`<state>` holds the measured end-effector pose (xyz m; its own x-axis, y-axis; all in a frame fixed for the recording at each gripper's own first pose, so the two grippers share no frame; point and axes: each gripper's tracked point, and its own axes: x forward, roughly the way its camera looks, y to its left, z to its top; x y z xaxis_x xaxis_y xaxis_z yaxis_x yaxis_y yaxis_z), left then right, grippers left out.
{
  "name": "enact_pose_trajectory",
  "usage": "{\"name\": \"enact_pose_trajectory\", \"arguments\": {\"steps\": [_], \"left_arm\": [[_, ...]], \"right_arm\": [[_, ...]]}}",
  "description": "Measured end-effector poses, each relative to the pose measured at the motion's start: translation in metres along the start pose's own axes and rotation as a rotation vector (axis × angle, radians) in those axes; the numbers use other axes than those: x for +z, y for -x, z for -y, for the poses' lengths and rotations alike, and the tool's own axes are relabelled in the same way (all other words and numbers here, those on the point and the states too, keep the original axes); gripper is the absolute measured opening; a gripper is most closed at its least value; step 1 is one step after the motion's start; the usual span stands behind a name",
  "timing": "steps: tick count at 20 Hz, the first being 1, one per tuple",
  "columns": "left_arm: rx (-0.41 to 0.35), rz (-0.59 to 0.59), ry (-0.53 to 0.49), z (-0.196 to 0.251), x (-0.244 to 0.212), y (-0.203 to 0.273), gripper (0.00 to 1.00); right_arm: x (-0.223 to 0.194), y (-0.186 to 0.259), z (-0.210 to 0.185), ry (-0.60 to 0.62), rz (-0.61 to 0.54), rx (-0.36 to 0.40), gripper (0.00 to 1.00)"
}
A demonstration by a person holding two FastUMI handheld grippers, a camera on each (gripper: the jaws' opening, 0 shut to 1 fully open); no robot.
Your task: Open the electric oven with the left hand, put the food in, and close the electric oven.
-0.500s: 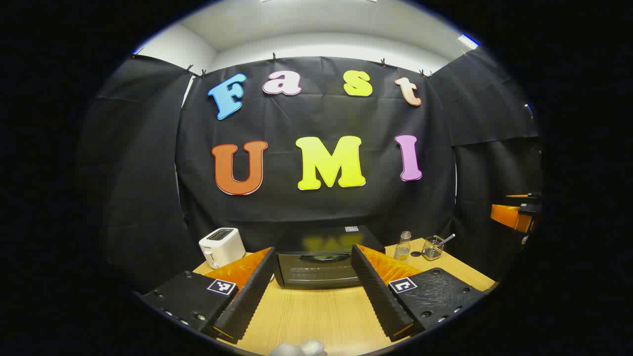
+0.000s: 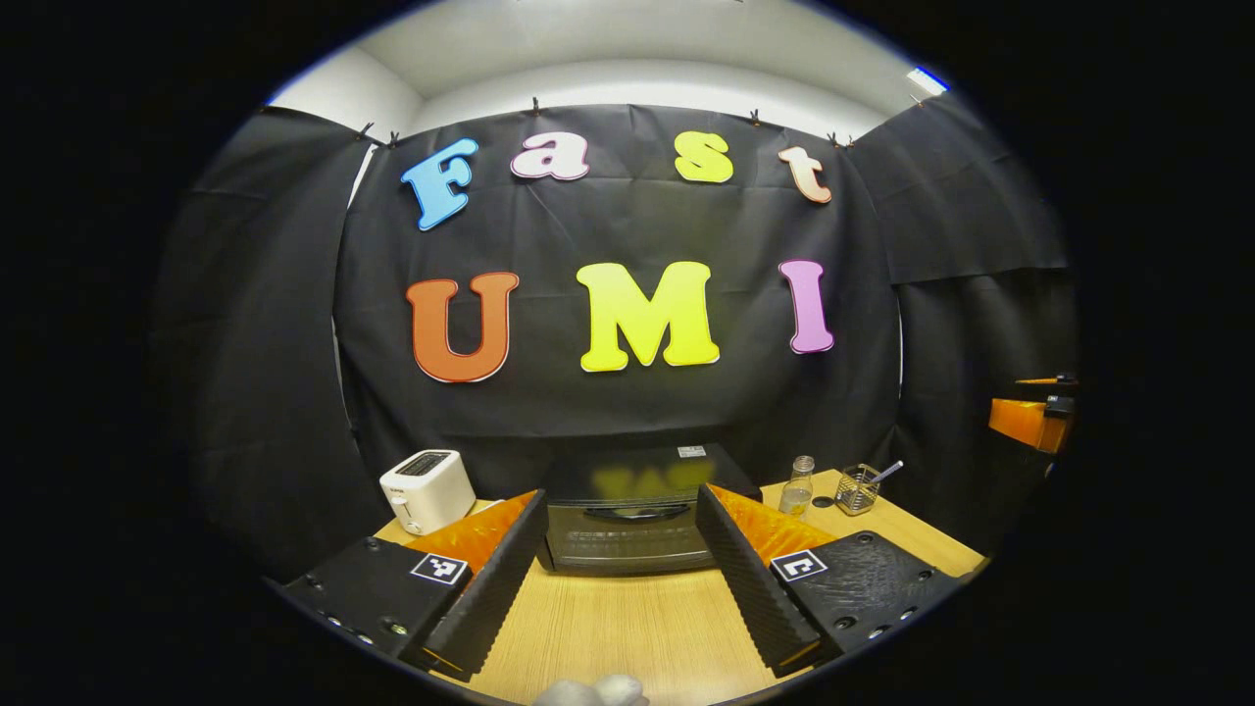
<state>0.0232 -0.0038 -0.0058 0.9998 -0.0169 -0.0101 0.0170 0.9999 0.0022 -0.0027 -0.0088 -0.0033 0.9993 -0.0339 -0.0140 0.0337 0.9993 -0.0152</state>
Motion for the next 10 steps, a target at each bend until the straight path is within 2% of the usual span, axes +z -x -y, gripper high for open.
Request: {"name": "enact_pose_trajectory", "arguments": {"steps": [1, 5, 6, 10], "left_arm": [[0.000, 0.001, 0.001, 0.000, 0.000, -0.002, 0.96], [-0.011, 0.002, 0.005, 0.003, -0.003, -0.015, 0.96], [-0.012, 0.003, 0.004, 0.004, -0.002, -0.020, 0.96], [-0.021, -0.001, 0.000, 0.010, -0.009, -0.048, 0.96]], "right_arm": [[0.000, 0.000, 0.001, -0.002, -0.004, -0.002, 1.00], [-0.003, 0.002, 0.004, -0.001, -0.013, -0.012, 1.00], [-0.004, 0.002, 0.006, 0.001, -0.016, -0.014, 0.96], [-0.004, 0.005, 0.011, -0.006, -0.029, -0.025, 0.96]]}}
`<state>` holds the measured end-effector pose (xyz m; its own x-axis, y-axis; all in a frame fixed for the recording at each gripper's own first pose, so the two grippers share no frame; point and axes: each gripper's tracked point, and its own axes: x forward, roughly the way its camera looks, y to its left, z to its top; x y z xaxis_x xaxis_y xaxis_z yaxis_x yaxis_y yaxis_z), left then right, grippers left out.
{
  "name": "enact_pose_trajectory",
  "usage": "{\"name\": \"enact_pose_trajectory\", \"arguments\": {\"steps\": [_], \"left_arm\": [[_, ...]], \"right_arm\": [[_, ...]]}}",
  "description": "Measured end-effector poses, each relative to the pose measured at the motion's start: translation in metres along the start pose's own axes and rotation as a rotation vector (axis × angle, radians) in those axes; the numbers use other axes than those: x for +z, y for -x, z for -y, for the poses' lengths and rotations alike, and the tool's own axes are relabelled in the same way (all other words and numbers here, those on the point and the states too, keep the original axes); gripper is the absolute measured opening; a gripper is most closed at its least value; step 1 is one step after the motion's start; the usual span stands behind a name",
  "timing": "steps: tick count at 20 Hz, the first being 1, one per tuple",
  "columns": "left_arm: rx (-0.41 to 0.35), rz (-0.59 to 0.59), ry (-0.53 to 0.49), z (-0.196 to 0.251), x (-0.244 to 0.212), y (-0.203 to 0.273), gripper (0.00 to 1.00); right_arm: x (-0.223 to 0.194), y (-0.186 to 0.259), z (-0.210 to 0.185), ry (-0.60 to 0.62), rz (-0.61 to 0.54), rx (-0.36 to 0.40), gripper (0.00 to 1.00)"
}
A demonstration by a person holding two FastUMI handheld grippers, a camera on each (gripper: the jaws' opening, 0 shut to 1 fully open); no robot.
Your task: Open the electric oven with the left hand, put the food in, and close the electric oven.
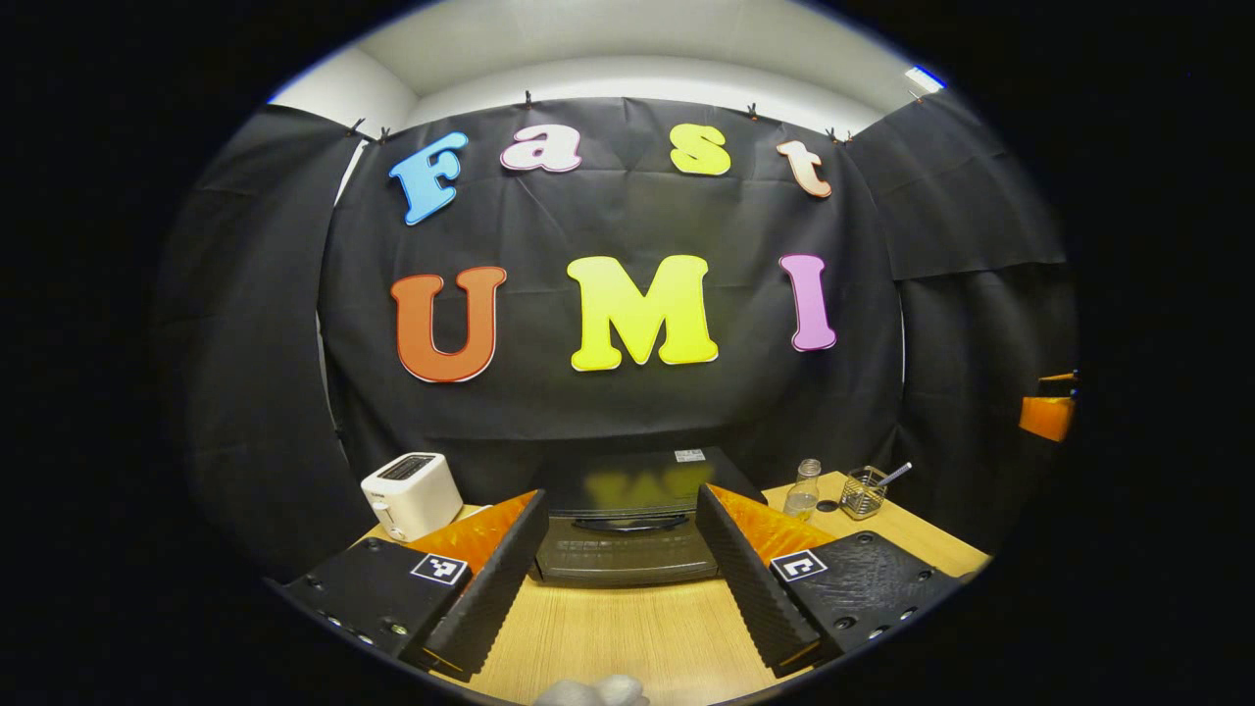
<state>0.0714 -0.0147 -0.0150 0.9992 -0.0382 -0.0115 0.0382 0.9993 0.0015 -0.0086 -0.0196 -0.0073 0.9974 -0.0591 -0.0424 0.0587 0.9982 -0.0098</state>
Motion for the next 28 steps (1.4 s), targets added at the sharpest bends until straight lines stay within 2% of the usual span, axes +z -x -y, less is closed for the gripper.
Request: {"name": "enact_pose_trajectory", "arguments": {"steps": [2, 3, 5, 13, 14, 17, 18, 19, 28], "left_arm": [[-0.010, -0.010, 0.007, 0.003, -0.007, -0.019, 0.96], [-0.015, -0.018, 0.007, 0.005, -0.012, -0.030, 0.96], [-0.017, -0.039, 0.005, 0.006, -0.024, -0.052, 0.96], [-0.018, -0.146, 0.002, 0.006, -0.082, -0.137, 0.97], [-0.017, -0.153, -0.003, 0.006, -0.086, -0.144, 0.97], [-0.009, -0.160, -0.007, 0.005, -0.093, -0.167, 0.97], [-0.007, -0.180, 0.004, 0.005, -0.099, -0.171, 0.96], [-0.003, -0.199, 0.008, 0.004, -0.107, -0.173, 0.97], [0.012, -0.234, 0.008, -0.001, -0.118, -0.162, 0.97]], "right_arm": [[-0.003, 0.001, 0.002, 0.002, -0.011, -0.007, 1.00], [-0.005, 0.002, 0.003, 0.002, -0.019, -0.009, 0.96], [-0.010, 0.005, 0.005, 0.000, -0.040, -0.015, 1.00], [-0.012, 0.007, 0.021, -0.007, -0.083, -0.073, 1.00], [-0.012, 0.005, 0.021, -0.006, -0.086, -0.078, 0.96], [-0.014, 0.002, 0.021, -0.011, -0.098, -0.087, 1.00], [-0.016, 0.002, 0.020, -0.013, -0.104, -0.086, 0.96], [-0.017, 0.001, 0.019, -0.015, -0.109, -0.084, 1.00], [-0.020, 0.010, 0.026, -0.024, -0.111, -0.095, 1.00]]}}
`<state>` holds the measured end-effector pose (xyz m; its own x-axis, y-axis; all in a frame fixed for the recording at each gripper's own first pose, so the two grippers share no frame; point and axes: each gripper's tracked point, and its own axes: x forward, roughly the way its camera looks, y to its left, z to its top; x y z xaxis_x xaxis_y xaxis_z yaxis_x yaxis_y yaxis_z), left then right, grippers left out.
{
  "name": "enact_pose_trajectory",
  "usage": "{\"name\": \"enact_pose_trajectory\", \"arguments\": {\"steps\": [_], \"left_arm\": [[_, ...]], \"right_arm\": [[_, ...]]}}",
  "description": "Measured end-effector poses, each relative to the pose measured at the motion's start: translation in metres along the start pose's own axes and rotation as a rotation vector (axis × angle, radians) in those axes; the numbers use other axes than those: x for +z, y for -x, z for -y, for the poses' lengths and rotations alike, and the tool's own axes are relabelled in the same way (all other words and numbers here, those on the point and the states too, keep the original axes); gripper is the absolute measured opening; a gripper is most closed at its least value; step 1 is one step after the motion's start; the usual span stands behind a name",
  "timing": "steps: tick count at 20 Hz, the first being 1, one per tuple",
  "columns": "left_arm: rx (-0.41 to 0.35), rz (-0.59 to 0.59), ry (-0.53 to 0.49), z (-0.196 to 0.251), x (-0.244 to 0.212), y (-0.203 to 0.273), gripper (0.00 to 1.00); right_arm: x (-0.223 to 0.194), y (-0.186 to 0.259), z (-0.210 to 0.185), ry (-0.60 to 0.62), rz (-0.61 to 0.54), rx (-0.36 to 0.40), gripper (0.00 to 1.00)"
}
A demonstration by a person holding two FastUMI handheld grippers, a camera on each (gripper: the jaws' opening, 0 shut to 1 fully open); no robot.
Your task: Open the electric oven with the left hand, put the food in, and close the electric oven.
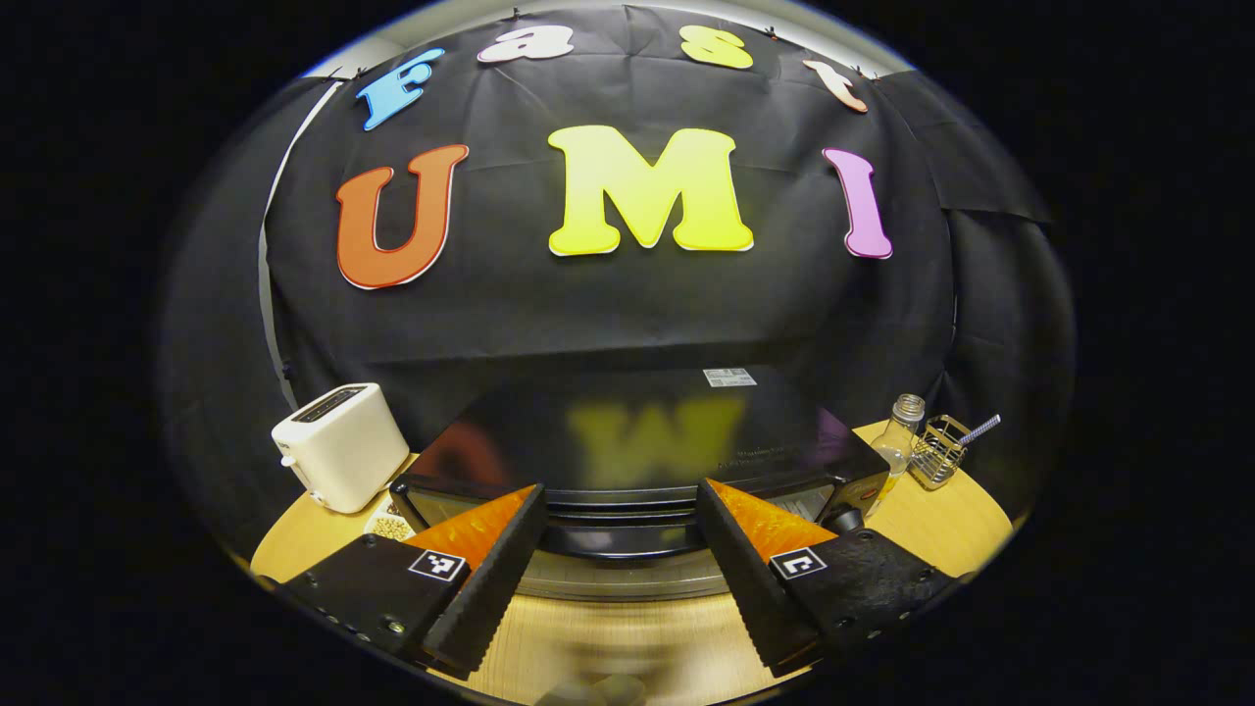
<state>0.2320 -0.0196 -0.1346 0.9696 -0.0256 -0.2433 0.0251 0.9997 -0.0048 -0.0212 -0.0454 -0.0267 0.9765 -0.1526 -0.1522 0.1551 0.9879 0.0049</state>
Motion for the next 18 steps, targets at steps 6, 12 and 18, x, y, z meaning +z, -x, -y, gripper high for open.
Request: {"name": "enact_pose_trajectory", "arguments": {"steps": [6, 12, 18], "left_arm": [[-0.009, -0.009, -0.001, 0.002, -0.019, 0.032, 0.97], [-0.030, -0.060, -0.003, 0.006, -0.062, 0.073, 0.97], [-0.038, -0.115, 0.003, 0.008, -0.110, 0.097, 0.96]], "right_arm": [[-0.005, 0.012, -0.003, 0.000, 0.001, 0.021, 1.00], [-0.017, 0.022, -0.012, -0.002, -0.016, 0.051, 1.00], [-0.031, 0.027, -0.031, 0.005, -0.044, 0.081, 1.00]]}}
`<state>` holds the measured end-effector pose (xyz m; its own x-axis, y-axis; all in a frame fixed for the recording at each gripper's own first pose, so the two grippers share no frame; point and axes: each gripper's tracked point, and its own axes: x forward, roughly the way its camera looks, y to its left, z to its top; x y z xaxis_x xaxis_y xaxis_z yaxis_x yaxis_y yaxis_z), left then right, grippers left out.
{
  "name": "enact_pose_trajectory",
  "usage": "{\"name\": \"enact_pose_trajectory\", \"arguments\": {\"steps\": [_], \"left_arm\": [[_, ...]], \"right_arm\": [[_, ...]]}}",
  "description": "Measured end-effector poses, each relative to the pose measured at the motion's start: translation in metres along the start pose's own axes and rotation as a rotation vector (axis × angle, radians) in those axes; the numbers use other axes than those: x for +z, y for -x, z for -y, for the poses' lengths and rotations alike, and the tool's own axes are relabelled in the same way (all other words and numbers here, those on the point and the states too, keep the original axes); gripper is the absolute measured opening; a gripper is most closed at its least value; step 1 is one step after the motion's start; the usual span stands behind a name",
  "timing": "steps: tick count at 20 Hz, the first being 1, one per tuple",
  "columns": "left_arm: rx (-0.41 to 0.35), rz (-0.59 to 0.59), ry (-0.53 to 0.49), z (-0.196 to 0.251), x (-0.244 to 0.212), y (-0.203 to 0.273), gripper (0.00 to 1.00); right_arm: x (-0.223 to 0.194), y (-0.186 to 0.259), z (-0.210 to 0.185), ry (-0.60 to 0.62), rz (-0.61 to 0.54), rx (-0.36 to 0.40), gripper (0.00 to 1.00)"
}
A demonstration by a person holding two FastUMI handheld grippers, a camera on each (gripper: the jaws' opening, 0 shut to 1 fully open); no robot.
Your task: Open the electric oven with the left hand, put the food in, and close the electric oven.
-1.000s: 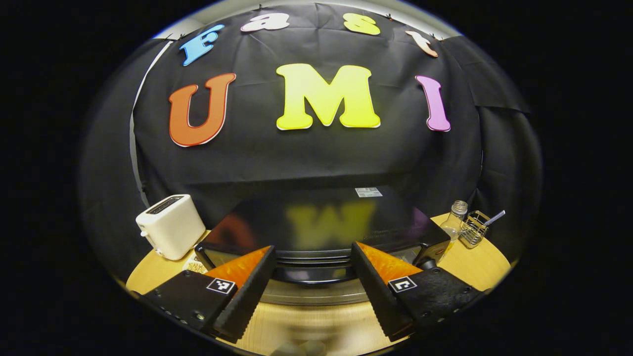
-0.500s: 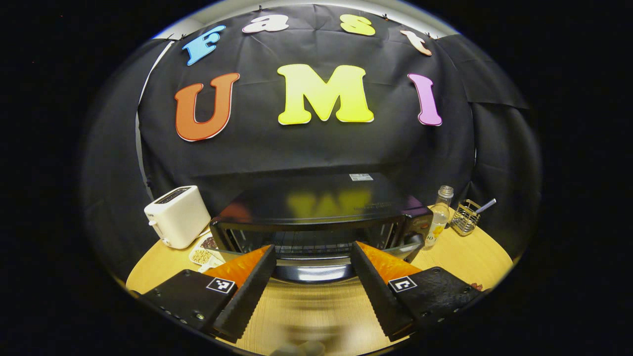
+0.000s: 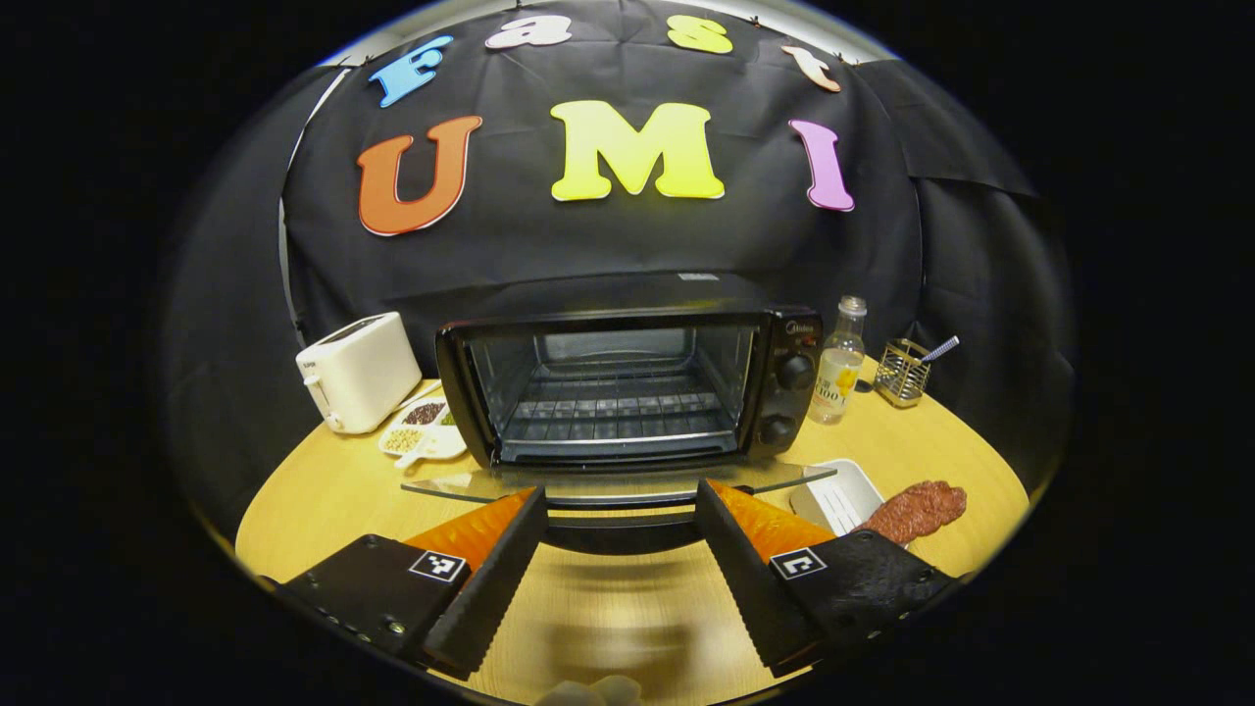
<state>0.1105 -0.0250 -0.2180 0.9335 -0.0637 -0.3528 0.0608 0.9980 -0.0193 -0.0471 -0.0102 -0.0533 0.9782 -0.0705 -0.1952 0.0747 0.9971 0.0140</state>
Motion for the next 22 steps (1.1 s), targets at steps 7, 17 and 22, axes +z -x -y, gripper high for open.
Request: {"name": "enact_pose_trajectory", "arguments": {"steps": [7, 17, 22], "left_arm": [[-0.011, -0.052, -0.010, 0.003, -0.042, 0.002, 0.96], [-0.011, -0.185, 0.015, -0.001, -0.085, -0.006, 0.97], [-0.009, -0.197, 0.016, 0.001, -0.089, -0.009, 0.97]], "right_arm": [[-0.014, 0.008, -0.004, 0.011, -0.024, -0.015, 1.00], [-0.039, 0.011, -0.004, 0.002, -0.081, -0.036, 1.00], [-0.059, -0.004, -0.006, 0.012, -0.139, -0.011, 0.97]]}}
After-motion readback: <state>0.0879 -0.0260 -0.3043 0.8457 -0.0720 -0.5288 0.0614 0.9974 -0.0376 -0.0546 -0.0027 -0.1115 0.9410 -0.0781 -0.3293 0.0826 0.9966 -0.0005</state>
